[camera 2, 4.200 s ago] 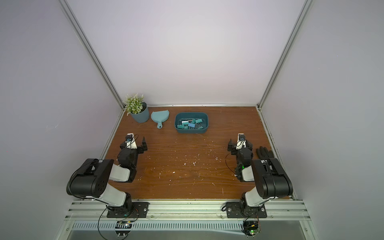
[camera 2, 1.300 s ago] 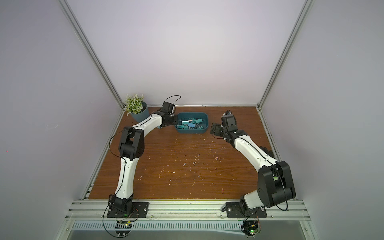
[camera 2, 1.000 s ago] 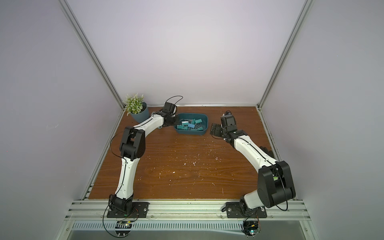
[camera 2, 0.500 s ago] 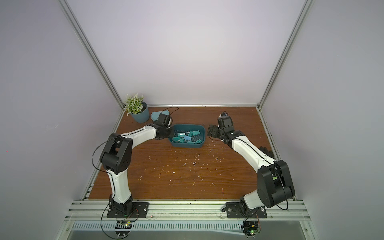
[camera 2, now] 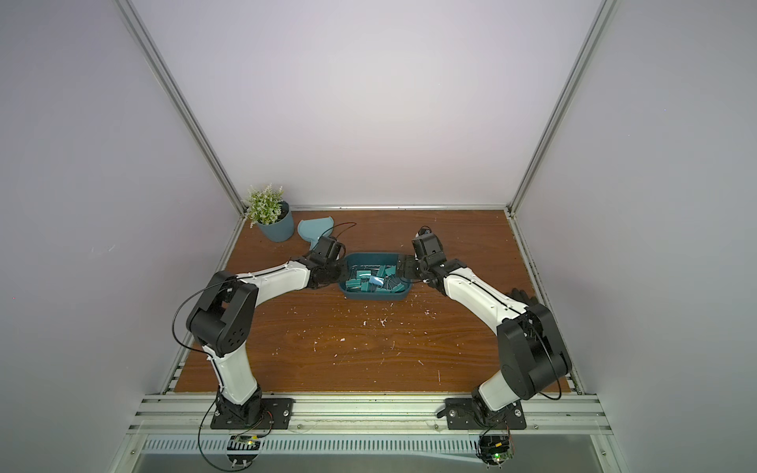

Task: Take out the binder clips from the storage box
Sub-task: Move the storage box to the center of the board, then pick up the binder clip from the storage box.

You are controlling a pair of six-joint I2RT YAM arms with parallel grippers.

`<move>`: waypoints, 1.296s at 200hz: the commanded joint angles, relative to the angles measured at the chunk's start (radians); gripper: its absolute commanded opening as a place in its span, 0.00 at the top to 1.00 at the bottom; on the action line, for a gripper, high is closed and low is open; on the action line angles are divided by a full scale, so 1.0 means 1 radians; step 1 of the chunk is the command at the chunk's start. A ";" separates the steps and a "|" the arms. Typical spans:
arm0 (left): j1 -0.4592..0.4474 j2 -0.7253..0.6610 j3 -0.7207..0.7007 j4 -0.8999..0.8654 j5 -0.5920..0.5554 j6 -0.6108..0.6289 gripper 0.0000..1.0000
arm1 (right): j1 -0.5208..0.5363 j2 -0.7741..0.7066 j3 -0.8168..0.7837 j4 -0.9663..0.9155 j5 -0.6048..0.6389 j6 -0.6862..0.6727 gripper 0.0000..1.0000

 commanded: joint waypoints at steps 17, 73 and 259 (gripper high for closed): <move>-0.010 -0.009 0.005 0.022 0.012 -0.037 0.55 | 0.033 0.019 0.068 -0.008 0.029 -0.023 0.00; -0.010 -0.086 0.040 -0.031 0.016 -0.013 0.25 | 0.074 0.133 0.201 -0.115 0.024 -0.072 0.25; 0.021 -0.286 -0.003 0.012 -0.018 0.017 0.00 | 0.100 0.484 0.433 -0.268 0.031 -0.245 0.76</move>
